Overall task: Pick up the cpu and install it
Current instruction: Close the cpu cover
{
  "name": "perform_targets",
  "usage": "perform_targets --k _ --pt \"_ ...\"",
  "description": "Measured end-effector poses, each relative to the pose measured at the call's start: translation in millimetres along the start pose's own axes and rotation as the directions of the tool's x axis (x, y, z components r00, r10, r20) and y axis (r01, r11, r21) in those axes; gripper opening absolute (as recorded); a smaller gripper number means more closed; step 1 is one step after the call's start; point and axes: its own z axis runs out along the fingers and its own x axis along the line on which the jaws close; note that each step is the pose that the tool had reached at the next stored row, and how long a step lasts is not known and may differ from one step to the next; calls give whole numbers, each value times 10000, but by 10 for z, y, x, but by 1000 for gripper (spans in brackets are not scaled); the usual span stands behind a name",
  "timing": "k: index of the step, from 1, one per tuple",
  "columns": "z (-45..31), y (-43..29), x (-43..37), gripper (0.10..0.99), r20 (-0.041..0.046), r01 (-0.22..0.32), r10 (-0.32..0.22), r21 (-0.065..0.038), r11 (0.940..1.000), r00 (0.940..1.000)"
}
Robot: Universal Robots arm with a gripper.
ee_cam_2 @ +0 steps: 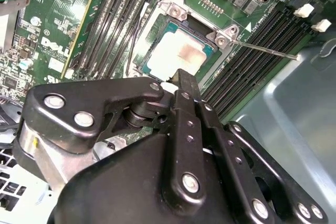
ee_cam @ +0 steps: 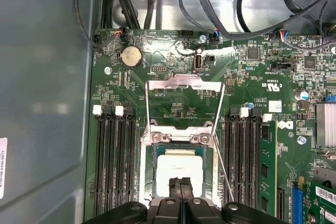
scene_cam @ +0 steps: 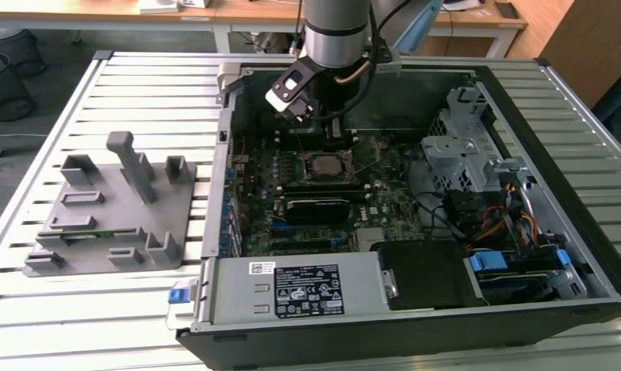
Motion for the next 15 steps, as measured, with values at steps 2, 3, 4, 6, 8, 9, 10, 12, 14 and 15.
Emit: perform_targets --k 2,3,4,6,8,9,10,12,14,15 --pt "-8 1 1 106 -1 0 0 0 10000 10000" --pt "-12 1 1 106 0 0 0 0 10000 10000" --pt "-17 1 1 106 0 0 0 0 10000 10000" --pt "-27 2 2 106 0 0 0 0 10000 10000" --pt "-36 2 2 106 0 0 0 0 10000 10000" --pt "-40 2 3 106 0 1 -1 0 10000 10000" --pt "-45 3 5 106 3 -1 1 0 10000 10000" --pt "-57 3 9 106 18 1 -1 0 10000 10000" --pt "-67 4 11 106 25 2 -2 1 10000 10000" --pt "-70 5 11 106 24 3 -3 0 10000 10000"
